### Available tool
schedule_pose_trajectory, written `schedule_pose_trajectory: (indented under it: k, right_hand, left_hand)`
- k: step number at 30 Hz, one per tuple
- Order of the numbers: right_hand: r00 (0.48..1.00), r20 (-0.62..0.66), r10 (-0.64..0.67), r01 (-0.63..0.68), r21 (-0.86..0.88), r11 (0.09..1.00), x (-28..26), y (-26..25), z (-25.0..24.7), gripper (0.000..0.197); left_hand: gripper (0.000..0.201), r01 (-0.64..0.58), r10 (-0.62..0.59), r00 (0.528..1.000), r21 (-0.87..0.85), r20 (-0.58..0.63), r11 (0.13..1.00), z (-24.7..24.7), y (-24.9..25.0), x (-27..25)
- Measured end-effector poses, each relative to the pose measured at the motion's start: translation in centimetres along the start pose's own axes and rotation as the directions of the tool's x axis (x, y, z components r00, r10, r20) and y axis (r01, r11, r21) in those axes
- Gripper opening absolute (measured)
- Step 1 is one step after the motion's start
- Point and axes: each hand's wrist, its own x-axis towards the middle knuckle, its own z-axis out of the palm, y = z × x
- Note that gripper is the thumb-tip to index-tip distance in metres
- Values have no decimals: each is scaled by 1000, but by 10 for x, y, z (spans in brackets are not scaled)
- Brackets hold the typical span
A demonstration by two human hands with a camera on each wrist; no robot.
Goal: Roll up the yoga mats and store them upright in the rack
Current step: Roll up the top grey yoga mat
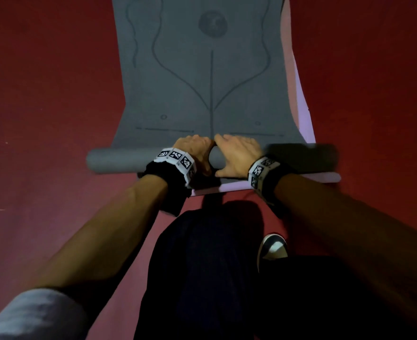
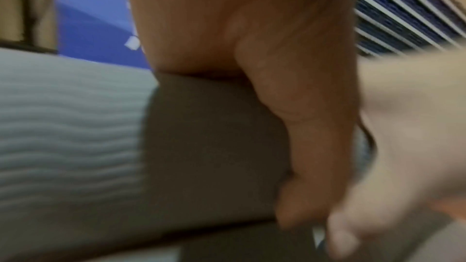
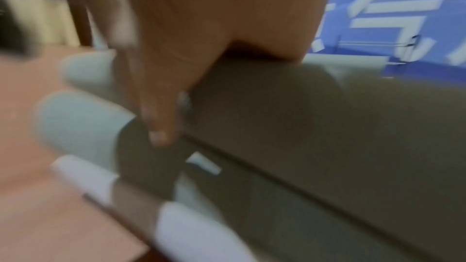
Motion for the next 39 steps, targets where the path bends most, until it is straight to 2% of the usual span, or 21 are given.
schedule_pose_trajectory:
  k: [2,4,6,8,10,12,16,19,21,24,26,29,33,35,37,39]
  right_hand:
    - [998,-66,11,-12,-16,1000,-2,-4,6,74]
    - [998,-62,26,-26,1,1000,0,-4,5,68]
    - [999,-12,39,-39,32,999,3,0,-1,69]
    - [997,39,65,-67,69,995,6,6,-10,71]
    - [996,68,61,-66,76,995,9,8,-18,72]
    - [997,71,24,-29,67,997,10,8,-21,72]
    - [996,-71,-48,44,-51,998,0,7,-16,81]
    - [996,-87,-29,20,-101,995,-5,4,-10,80]
    - [999,-41,10,-12,-47,999,-3,5,-9,78]
    - [998,41,51,-53,41,998,5,12,-13,78]
    - [994,88,67,-73,70,995,10,15,-17,76]
    - [994,88,63,-70,81,994,11,14,-18,76]
    - [999,-17,31,-31,-4,1000,1,3,-10,90]
    - [999,-23,49,-49,-9,999,0,-1,-5,83]
    - [998,1,63,-63,12,998,3,0,-4,76]
    - [996,36,79,-81,34,996,5,3,-8,79]
  left_hand:
    - [57,-13,15,999,-40,49,999,-6,-3,2]
    - [59,-26,27,999,-41,35,999,-7,-5,1]
    - [70,-45,45,995,6,-94,999,0,-5,-4]
    - [81,-62,87,964,108,-250,992,11,-4,-10]
    - [83,-55,107,940,166,-325,985,17,-4,-15]
    - [81,-33,71,951,128,-302,991,15,-4,-14]
    - [83,5,-9,991,-35,-131,999,-2,-14,-6]
    - [77,-16,14,999,-43,-51,999,-11,-18,-1]
    - [71,-42,41,996,-12,-75,999,-9,-15,-1]
    - [84,-55,85,965,127,-249,990,7,-5,-5]
    - [87,-43,89,954,162,-286,986,14,-1,-4]
    - [82,-25,40,979,76,-202,997,6,-2,1]
    - [77,0,0,1000,-25,14,1000,-12,-9,9]
    - [72,-16,20,995,-42,99,999,-15,-10,11]
    - [72,-33,35,997,-39,72,999,-12,-9,9]
    - [80,-44,46,996,23,-79,999,0,-4,3]
